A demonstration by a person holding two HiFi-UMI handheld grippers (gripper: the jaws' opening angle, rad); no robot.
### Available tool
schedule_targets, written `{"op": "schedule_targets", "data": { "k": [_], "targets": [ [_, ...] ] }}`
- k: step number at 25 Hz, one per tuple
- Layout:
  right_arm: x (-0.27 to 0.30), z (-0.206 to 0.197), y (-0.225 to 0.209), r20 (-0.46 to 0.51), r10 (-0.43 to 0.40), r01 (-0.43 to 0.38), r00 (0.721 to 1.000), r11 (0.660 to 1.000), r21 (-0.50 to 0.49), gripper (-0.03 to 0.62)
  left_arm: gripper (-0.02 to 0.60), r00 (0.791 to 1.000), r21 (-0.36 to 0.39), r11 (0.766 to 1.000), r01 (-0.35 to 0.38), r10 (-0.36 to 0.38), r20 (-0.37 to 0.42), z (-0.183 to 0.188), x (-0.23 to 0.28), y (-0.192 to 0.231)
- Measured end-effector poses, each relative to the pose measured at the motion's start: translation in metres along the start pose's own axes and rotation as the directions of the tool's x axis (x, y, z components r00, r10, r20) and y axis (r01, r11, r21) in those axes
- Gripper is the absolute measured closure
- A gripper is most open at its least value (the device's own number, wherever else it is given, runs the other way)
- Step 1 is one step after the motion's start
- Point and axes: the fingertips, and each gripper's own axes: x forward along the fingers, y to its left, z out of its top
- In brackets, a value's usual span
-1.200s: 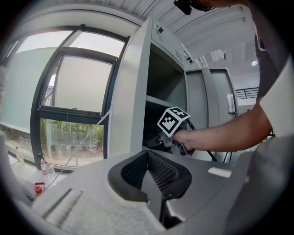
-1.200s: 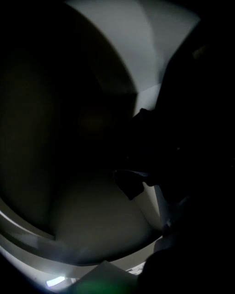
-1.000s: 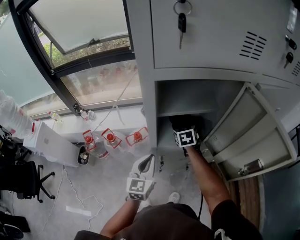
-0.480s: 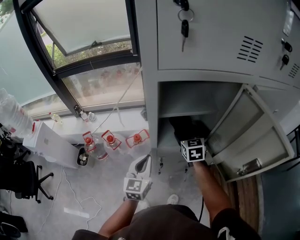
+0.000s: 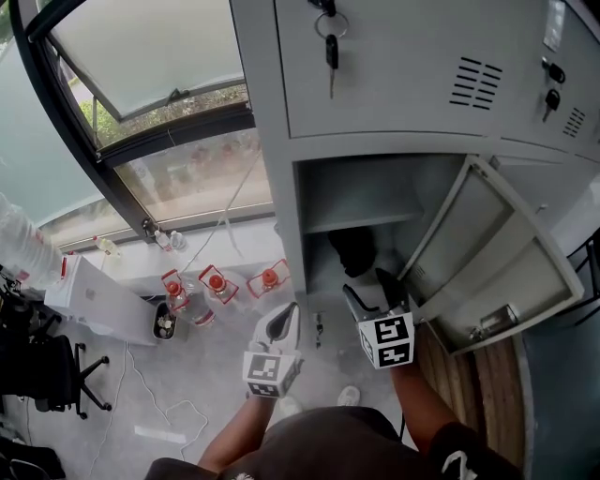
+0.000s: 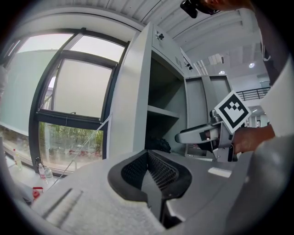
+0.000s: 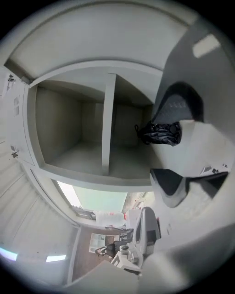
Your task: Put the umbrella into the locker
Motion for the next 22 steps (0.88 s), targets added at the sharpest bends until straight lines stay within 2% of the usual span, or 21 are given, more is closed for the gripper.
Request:
{"op": "schedule_targets", "data": {
  "k": [6,15,22],
  "targets": [
    [-0.015,-0.009,0.012,0.015,-0.019,0.019,1.000,1.000,0.017,0.422,0.577,1.000,0.005,1.000,0.008,-0.008,0.009,0.006,0.001,-0.001],
    [-0.023,-0.012,0.001,0.027,-0.071,0.070,0.997,0.997,0.038,0.586,0.577,1.000,0.006,1.000,0.019,-0.019,0.001,0.004,0.003,-0.002],
    [-0.020,-0.024,-0.003,0.005,-0.081,0.080,0.997,0.994,0.070,0.590,0.577,0.999,0.007,0.999,0.040,-0.040,0.003,0.006,0.006,-0.011]
  ]
}}
